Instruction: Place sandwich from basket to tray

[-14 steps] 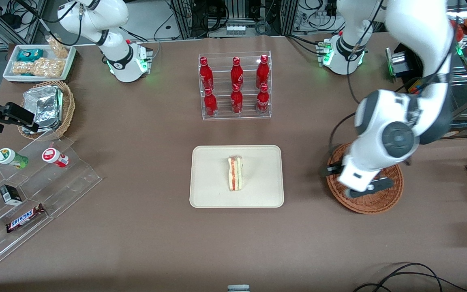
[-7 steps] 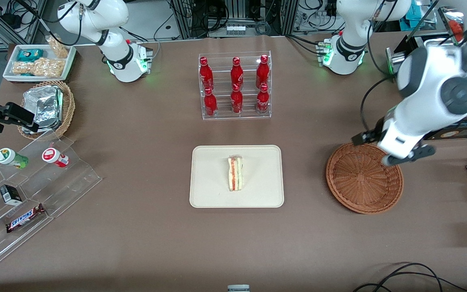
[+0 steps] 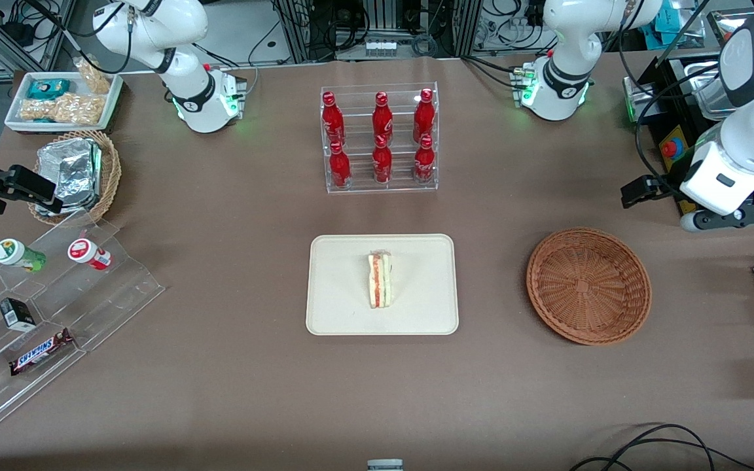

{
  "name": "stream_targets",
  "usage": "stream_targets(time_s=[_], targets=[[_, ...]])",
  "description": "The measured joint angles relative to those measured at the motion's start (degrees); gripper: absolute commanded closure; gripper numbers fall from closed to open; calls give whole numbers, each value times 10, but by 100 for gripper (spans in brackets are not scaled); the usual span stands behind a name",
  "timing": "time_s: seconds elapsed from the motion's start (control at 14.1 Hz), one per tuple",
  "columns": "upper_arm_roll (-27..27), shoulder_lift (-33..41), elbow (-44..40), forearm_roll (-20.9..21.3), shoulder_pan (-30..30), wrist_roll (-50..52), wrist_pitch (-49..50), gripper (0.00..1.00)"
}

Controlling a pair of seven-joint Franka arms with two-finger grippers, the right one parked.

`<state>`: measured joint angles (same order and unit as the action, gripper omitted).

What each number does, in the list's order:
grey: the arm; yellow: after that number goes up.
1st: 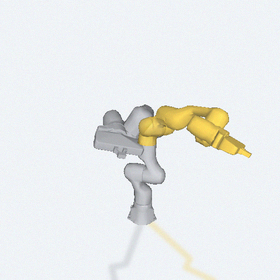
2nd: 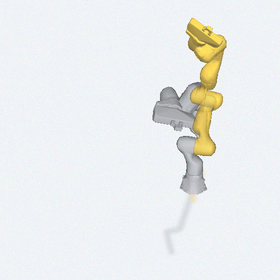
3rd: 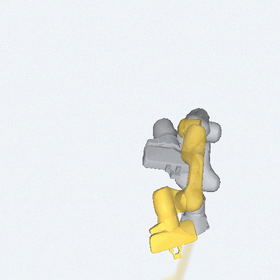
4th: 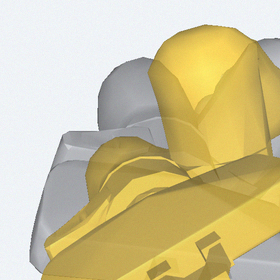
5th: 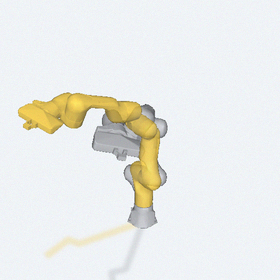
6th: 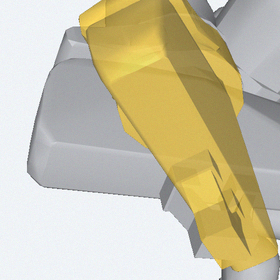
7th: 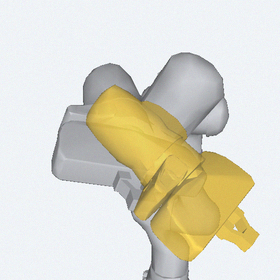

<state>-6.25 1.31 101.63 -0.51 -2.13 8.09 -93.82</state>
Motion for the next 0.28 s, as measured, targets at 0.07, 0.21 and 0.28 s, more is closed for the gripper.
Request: stream_targets(time_s=[0.07, 0.21, 0.28], targets=[[-1, 2, -3, 9, 0, -10, 0, 0], [-2, 3, -17, 17, 2, -17, -1, 0], [2, 3, -24, 17, 6, -17, -1, 0]])
